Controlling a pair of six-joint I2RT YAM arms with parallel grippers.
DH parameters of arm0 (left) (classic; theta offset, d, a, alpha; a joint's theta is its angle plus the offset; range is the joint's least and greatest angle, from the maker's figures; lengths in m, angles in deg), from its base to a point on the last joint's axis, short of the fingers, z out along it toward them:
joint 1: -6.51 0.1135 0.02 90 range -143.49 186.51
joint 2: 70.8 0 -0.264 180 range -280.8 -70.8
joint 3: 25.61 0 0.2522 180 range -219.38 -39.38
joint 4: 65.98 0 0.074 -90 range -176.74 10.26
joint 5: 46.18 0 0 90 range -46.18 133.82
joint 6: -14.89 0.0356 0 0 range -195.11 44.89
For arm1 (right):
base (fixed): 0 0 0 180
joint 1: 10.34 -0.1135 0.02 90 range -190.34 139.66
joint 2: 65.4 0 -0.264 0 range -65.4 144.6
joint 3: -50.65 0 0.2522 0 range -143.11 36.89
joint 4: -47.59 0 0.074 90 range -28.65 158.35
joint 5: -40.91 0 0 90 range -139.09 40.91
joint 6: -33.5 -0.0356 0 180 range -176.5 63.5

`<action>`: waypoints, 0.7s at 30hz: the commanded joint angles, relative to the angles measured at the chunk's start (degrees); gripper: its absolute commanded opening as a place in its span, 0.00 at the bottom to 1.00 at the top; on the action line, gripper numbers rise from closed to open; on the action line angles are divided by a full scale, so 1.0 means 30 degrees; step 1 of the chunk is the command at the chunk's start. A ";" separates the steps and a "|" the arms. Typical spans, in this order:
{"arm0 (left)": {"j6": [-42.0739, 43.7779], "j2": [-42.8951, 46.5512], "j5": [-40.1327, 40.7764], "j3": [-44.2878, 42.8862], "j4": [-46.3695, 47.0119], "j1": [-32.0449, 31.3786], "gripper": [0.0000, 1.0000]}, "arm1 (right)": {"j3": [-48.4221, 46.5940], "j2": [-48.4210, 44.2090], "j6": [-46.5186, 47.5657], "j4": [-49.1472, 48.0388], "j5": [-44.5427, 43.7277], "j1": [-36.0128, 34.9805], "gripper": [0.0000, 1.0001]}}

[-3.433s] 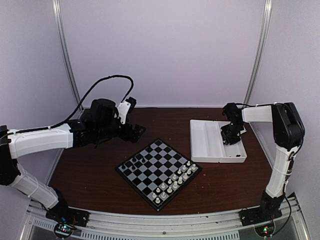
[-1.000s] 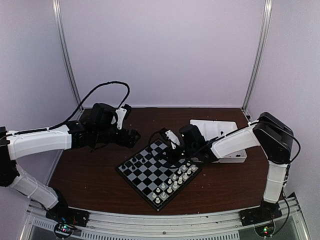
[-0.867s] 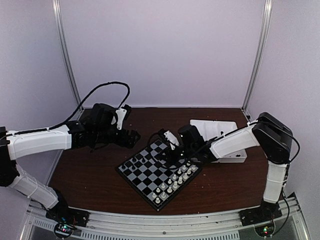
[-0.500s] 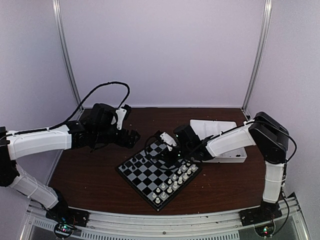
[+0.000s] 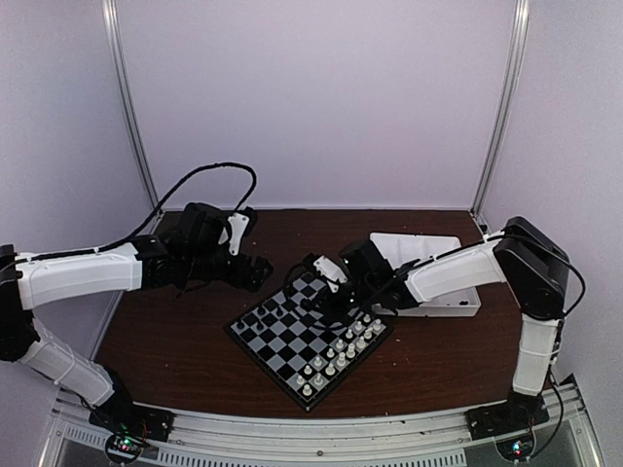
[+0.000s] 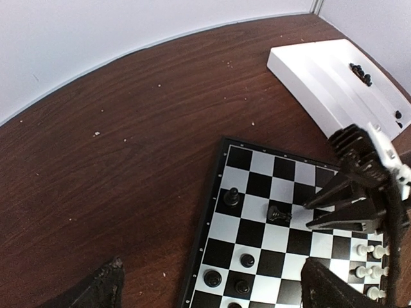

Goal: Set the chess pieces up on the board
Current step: Place the chess piece on the chessboard, then pick up the chess piece from the chessboard.

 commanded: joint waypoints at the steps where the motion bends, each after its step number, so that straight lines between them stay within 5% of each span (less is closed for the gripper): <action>1: 0.0767 -0.0512 0.0276 -0.0685 -0.0207 0.0161 0.95 | -0.0895 -0.0785 0.0366 0.0928 -0.0545 -0.0010 0.27; 8: -0.0192 -0.0171 0.2092 -0.0734 -0.0780 0.0290 0.94 | -0.1648 0.0301 -0.0008 0.1443 -0.1267 0.0017 0.38; 21: -0.0199 0.0345 0.2581 -0.0532 -0.0679 0.0481 0.94 | -0.2681 0.1671 -0.0625 0.3169 -0.2756 0.0246 0.29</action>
